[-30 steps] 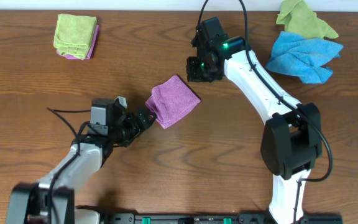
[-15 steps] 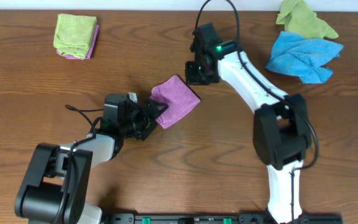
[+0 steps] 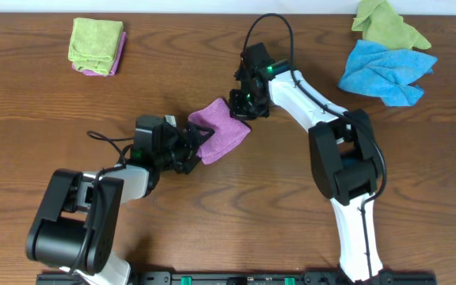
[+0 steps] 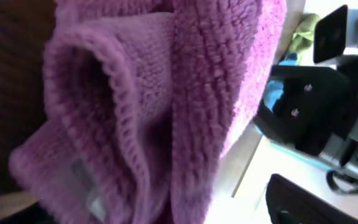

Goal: Fold the cloth
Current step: 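Carry the pink cloth with the left gripper onto the green cloth stack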

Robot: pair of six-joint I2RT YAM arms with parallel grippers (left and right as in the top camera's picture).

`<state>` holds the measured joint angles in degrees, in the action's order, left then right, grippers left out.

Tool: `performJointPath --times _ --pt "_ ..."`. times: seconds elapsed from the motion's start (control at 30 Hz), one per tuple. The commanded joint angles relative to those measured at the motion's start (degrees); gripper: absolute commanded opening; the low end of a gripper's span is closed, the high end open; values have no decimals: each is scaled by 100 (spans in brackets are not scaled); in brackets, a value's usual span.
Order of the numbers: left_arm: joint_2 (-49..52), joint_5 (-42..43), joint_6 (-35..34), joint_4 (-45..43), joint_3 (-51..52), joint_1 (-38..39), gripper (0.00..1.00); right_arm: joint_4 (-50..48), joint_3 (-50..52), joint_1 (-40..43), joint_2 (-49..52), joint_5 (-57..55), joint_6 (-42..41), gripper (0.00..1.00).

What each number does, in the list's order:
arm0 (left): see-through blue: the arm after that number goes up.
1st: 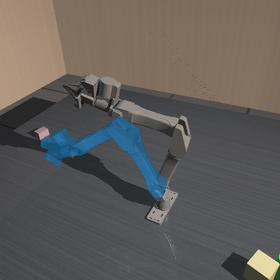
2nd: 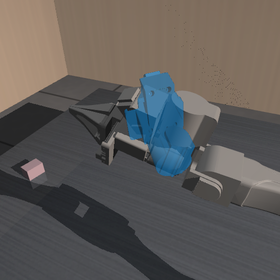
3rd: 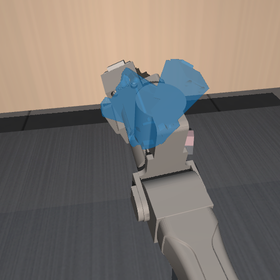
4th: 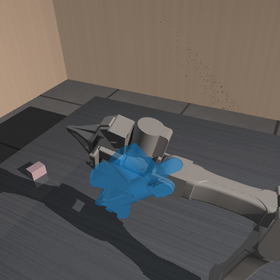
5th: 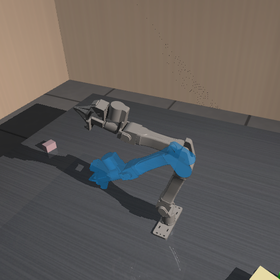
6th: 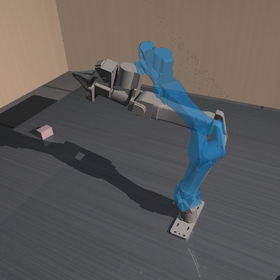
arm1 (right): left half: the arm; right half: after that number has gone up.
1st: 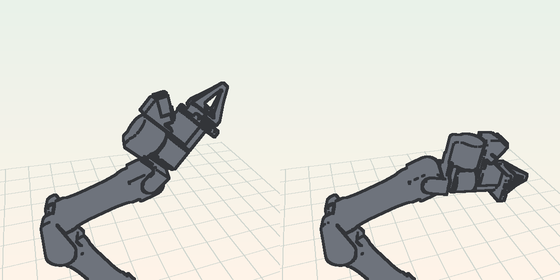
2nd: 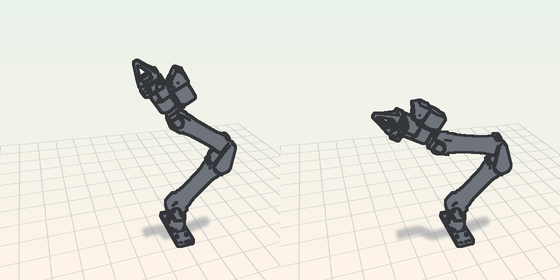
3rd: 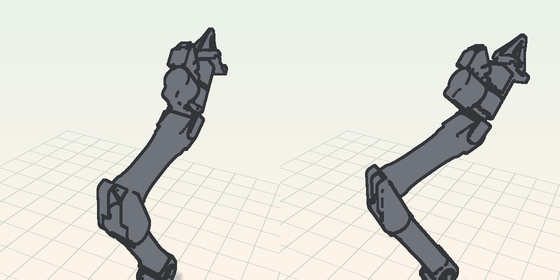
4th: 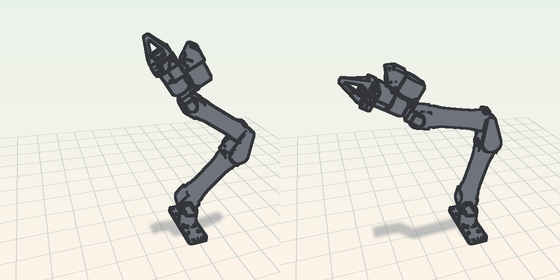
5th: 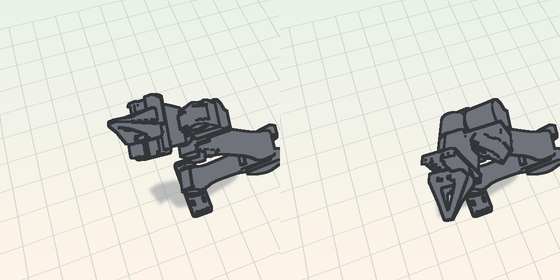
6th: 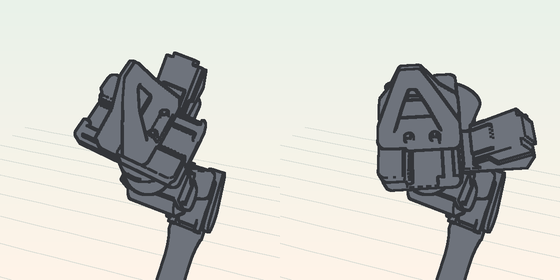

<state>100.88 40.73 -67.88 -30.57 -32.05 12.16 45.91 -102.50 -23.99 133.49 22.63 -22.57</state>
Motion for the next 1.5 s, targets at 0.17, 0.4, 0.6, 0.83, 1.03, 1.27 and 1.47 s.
performJointPath --times 0.17,0.4,0.6,0.83,1.03,1.27,1.47 --pt "562 -323 -98 133 264 -28 6 190 -92 -66 57 435 160 1" --pt "337 719 -107 -1126 -494 -595 6 1379 -981 514 -455 -450 533 1" --pt "-199 402 -291 -1786 -1867 -1727 6 2127 -1329 745 -979 -820 852 1" --pt "-144 -610 -190 -798 -2817 -2983 6 2312 -1329 739 -1115 -826 848 1" --pt "612 -535 470 -636 -3576 -3082 6 2286 -1327 715 -1115 -828 850 1" --pt "1646 -544 667 -280 -4846 -3053 6 2426 -1327 704 -1115 -831 850 2" --pt "2430 -748 1543 358 -5829 -3056 6 2441 -1327 702 -1115 -828 848 2"
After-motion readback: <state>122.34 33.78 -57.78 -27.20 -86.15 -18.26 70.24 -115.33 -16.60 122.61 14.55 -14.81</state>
